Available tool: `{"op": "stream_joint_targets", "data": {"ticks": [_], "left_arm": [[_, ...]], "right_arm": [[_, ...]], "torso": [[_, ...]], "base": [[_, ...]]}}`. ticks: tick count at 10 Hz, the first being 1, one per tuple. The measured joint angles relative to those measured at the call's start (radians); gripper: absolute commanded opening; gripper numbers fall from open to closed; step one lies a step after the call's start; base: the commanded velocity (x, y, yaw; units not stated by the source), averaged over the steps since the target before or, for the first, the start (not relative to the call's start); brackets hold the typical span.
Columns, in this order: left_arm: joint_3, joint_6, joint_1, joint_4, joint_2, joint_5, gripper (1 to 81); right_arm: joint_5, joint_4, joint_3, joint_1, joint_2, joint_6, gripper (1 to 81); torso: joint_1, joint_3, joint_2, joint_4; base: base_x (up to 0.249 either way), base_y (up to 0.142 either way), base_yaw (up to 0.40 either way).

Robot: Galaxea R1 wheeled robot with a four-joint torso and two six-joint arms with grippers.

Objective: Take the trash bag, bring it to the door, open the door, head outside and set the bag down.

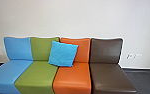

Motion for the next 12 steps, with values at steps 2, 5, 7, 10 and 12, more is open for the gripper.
{"op": "stream_joint_targets", "data": {"ticks": [2,5,7,10,12], "left_arm": [[0.0,0.0,-0.005,0.0,0.0,-0.003,1.0],[-0.001,0.0,0.008,0.004,0.0,-0.004,1.0],[-0.002,0.0,0.046,0.038,0.002,-0.006,1.0],[-0.005,0.0,0.133,0.097,0.02,-0.038,1.0],[-0.007,-0.001,0.197,0.134,0.02,-0.075,1.0]], "right_arm": [[0.006,-0.002,-0.015,0.0,0.007,0.0,81.1],[0.007,-0.009,-0.059,-0.01,0.043,-0.001,81.1],[0.007,-0.02,-0.116,-0.028,0.09,-0.002,81.1],[0.012,-0.042,-0.201,-0.068,0.164,-0.005,81.1],[0.03,-0.057,-0.256,-0.103,0.185,-0.005,81.1]], "torso": [[-0.047,0.0,0.074,0.0],[-0.117,0.008,0.183,0.0],[-0.163,0.032,0.254,0.0],[-0.235,0.079,0.365,0.0],[-0.281,0.111,0.435,0.0]], "base": [[0.0,0.0,0.0],[0.0,0.0,0.0],[0.0,0.0,0.0],[0.0,0.0,0.0],[0.0,0.0,0.0]]}}
